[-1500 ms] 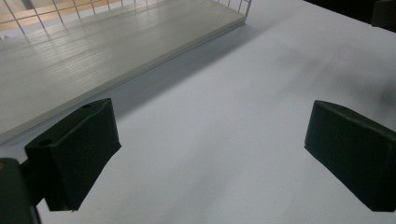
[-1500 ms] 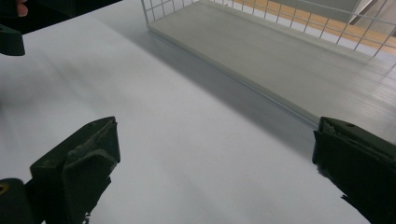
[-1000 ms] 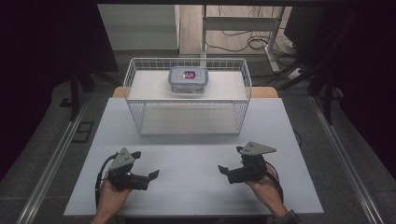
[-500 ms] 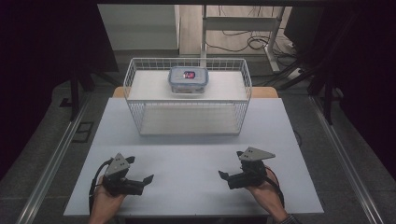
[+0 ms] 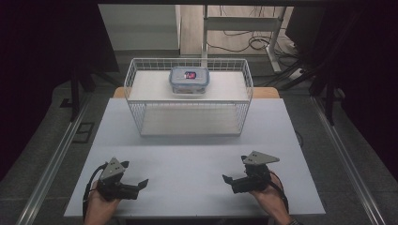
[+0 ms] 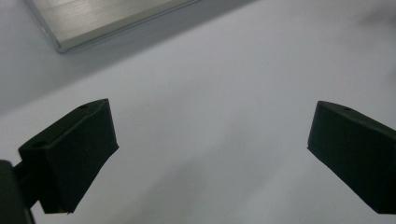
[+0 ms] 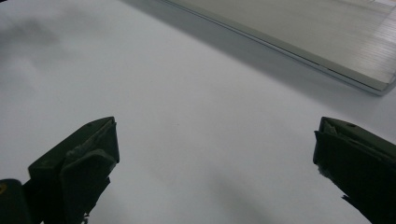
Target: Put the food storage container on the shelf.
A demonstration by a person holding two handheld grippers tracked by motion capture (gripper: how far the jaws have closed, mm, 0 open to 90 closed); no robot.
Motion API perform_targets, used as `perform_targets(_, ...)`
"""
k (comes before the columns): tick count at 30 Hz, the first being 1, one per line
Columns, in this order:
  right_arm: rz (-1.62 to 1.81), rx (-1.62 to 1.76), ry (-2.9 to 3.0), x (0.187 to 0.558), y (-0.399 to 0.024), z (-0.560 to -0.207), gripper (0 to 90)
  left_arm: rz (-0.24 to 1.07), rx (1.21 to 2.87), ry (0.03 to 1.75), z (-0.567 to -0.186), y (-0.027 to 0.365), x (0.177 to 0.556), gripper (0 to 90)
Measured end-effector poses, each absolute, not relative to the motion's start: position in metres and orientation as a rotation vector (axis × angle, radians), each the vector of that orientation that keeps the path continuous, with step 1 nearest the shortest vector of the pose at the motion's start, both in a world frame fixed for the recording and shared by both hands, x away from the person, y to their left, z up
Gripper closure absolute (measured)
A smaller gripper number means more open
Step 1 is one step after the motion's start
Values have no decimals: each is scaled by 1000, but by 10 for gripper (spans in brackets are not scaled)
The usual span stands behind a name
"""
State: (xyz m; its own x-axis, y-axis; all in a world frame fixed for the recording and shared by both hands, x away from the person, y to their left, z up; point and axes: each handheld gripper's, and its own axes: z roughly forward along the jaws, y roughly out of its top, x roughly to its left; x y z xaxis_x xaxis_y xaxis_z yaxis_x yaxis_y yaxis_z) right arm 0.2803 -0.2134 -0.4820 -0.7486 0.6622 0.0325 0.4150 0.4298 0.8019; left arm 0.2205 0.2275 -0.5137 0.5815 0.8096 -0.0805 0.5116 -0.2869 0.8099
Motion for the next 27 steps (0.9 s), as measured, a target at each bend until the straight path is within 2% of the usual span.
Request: perform_targets(27, 1144, 1021, 2317, 267, -257, -485, 0, 506, 1956, 1179, -523, 270, 196, 0)
